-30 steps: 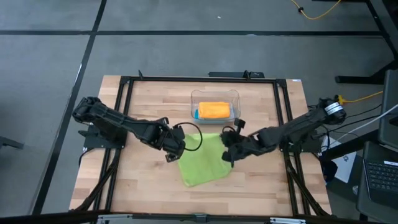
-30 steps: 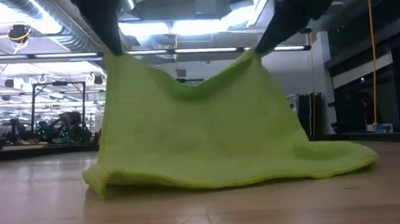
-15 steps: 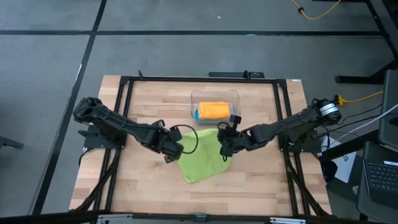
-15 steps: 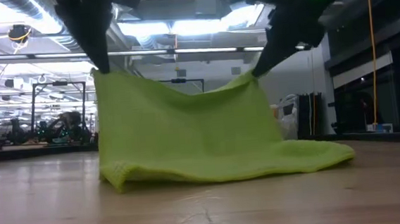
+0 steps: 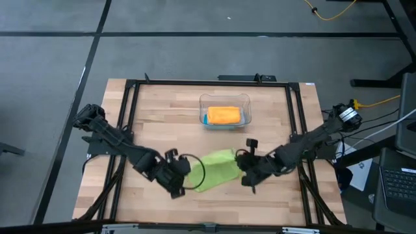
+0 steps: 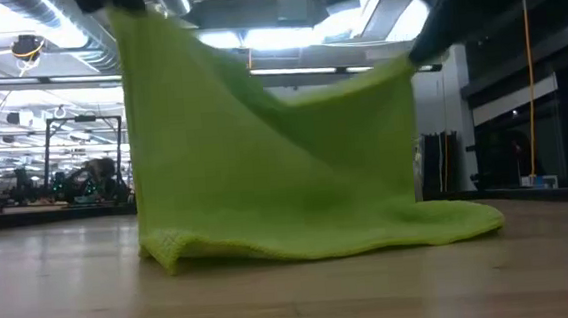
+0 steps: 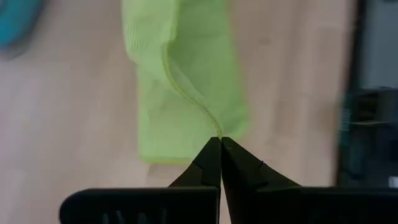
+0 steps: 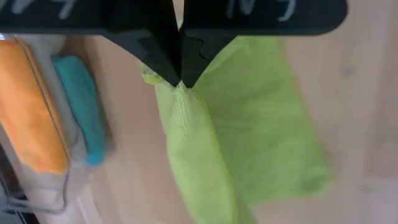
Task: Fold microfiber towels
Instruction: Fold the green towel
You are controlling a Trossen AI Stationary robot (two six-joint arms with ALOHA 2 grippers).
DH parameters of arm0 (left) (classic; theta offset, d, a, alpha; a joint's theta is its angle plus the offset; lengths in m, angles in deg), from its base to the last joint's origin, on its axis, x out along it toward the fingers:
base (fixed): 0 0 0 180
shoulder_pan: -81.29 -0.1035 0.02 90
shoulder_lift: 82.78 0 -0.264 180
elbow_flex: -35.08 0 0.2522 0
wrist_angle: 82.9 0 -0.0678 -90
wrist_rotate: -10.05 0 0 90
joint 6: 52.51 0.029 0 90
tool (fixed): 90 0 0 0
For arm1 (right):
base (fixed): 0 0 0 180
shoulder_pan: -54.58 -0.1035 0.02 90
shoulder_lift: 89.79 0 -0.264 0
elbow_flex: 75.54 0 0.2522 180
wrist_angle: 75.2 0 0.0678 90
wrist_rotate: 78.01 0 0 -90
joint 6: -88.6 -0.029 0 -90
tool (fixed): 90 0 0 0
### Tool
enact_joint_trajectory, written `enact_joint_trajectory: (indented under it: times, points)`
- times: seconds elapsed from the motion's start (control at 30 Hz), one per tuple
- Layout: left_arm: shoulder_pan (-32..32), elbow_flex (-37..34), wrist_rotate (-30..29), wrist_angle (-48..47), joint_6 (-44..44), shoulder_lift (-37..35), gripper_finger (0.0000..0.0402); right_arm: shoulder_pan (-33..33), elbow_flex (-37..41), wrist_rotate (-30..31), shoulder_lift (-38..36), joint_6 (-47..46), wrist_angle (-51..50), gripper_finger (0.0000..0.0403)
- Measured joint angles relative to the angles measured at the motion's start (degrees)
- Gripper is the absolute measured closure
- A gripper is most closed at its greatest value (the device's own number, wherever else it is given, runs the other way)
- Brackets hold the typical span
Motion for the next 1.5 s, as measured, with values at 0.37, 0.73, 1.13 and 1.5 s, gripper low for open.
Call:
enact_joint_trajectory:
  times: [0.37, 0.73, 1.13, 1.5]
  points:
    - [4.22, 18.88, 0.42, 2.25, 15.75, -0.09, 0.0401, -11.08, -23.06, 0.60, -2.84, -3.83, -14.74, 0.0397]
    - [9.29, 36.65, -3.90, -8.44, 25.06, -0.13, 0.0401, -16.81, -48.16, 3.72, -2.95, -11.84, -35.78, 0.0397]
    - [5.60, 30.93, -7.65, -21.81, 9.90, -0.07, 0.0401, -11.45, -32.36, -1.03, -0.63, -25.05, -33.54, 0.0397]
    - [-8.37, 15.10, -4.86, -25.28, 8.88, -0.07, 0.0401, 7.56, -16.83, 3.91, -0.57, -2.34, -20.64, 0.0397]
